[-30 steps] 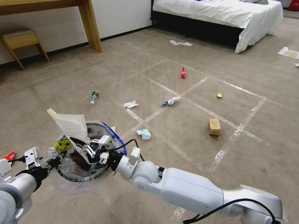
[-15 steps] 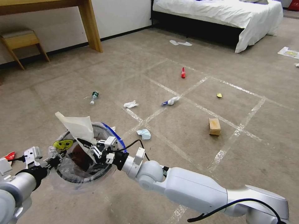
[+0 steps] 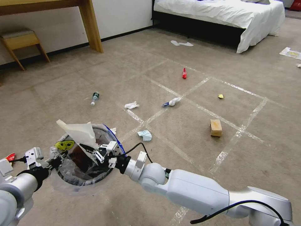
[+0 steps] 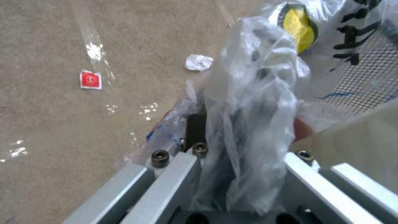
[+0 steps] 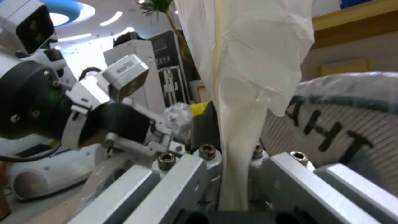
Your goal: Pick up the trash bin and place the garbage on the floor into it.
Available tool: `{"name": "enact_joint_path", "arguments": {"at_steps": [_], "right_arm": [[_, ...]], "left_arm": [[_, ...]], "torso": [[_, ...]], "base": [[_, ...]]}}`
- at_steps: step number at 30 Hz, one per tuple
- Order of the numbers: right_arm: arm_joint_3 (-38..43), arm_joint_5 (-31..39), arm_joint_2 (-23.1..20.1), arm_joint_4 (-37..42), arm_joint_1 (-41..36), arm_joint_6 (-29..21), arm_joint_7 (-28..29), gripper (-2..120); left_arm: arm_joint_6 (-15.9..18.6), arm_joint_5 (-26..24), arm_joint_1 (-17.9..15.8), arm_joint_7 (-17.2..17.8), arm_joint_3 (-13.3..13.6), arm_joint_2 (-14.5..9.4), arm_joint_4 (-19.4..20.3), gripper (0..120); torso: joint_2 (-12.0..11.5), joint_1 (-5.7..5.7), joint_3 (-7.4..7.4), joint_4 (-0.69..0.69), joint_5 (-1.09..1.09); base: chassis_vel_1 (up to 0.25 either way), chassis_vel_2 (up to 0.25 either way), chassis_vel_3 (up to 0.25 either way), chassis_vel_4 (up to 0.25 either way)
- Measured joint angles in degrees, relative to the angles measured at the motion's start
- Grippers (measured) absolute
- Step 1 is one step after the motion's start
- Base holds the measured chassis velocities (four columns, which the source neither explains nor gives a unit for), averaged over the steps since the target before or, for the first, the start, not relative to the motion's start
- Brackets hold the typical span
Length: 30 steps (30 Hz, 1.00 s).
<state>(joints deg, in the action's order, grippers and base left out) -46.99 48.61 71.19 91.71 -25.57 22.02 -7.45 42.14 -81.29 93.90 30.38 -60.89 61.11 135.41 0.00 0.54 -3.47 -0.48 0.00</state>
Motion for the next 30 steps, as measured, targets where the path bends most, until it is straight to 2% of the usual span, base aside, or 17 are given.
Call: {"name": "enact_joint_path", "arguments": {"at_steps": [11,24,27,28,30], "right_arm": [[-1.5,-0.7,2.4,-0.8,0.6,0.0,1.1,0],[-1.6,-1.0,1.8,0.5,1.4,-0.8,2.4,0],[-1.3,-1.2,1.1,1.0,1.4,-1.3,2.5,13],[-1.3,-1.2,1.1,1.0,1.4,-1.3,2.5,13],[-1.1,-1.4,0.9,1.1,1.4,-1.4,2.5,26]], "left_arm": [[0.0,-0.1,0.0,0.0,0.0,0.0,0.0,1],[0.0,-0.1,0.0,0.0,0.2,0.2,0.0,1],[0.0,-0.1,-0.1,0.0,0.2,0.2,0.0,1],[0.0,-0.1,-0.1,0.0,0.2,0.2,0.0,1],[0.0,0.0,-0.1,0.0,0.2,0.2,0.0,1]], "torso": [[0.0,0.0,0.0,0.0,0.0],[0.0,0.0,0.0,0.0,0.0],[0.0,0.0,0.0,0.0,0.0],[0.0,0.0,0.0,0.0,0.0],[0.0,0.0,0.0,0.0,0.0]], "base": [[0.0,0.0,0.0,0.0],[0.0,0.0,0.0,0.0],[0.0,0.0,0.0,0.0],[0.0,0.0,0.0,0.0],[0.0,0.0,0.0,0.0]]}}
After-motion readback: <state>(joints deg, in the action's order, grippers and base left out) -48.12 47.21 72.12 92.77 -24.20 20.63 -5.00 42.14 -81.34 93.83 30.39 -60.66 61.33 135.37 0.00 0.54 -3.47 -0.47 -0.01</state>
